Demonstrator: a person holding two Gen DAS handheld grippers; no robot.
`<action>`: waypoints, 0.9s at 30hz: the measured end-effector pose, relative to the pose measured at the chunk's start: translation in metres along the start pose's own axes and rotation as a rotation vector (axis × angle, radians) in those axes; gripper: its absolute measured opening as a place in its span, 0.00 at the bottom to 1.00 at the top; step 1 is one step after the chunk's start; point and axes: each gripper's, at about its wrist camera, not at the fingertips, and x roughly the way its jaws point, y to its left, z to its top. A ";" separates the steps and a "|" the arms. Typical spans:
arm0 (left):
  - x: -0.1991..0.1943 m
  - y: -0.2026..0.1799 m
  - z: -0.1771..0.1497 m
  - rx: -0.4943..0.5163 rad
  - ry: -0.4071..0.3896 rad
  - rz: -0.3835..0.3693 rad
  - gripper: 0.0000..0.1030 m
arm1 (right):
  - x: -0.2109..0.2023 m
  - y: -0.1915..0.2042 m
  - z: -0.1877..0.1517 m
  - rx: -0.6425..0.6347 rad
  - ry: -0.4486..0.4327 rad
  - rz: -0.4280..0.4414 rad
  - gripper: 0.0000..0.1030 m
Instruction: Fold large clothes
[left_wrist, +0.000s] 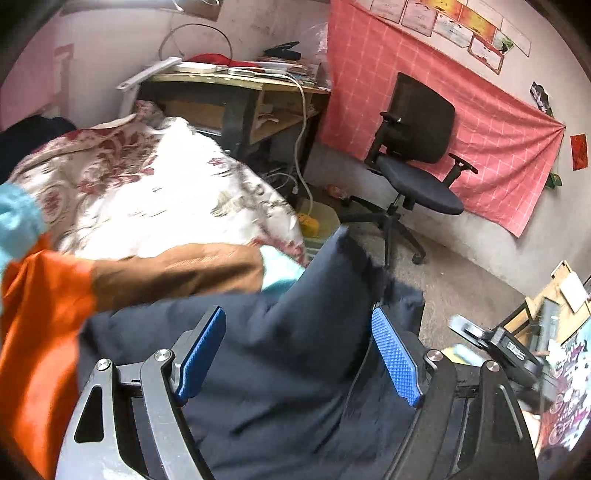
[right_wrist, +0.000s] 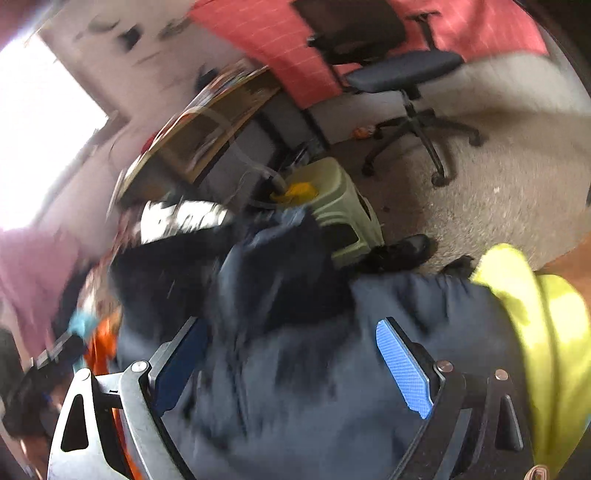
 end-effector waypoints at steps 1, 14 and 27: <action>0.009 -0.002 0.007 0.001 0.004 0.021 0.74 | 0.010 -0.004 0.009 0.036 -0.004 0.009 0.90; 0.047 0.011 0.012 0.022 0.001 -0.013 0.14 | 0.097 -0.009 0.053 0.151 0.030 -0.009 0.34; -0.087 0.002 -0.072 0.143 -0.168 -0.117 0.06 | -0.048 0.027 0.010 -0.150 -0.124 0.083 0.10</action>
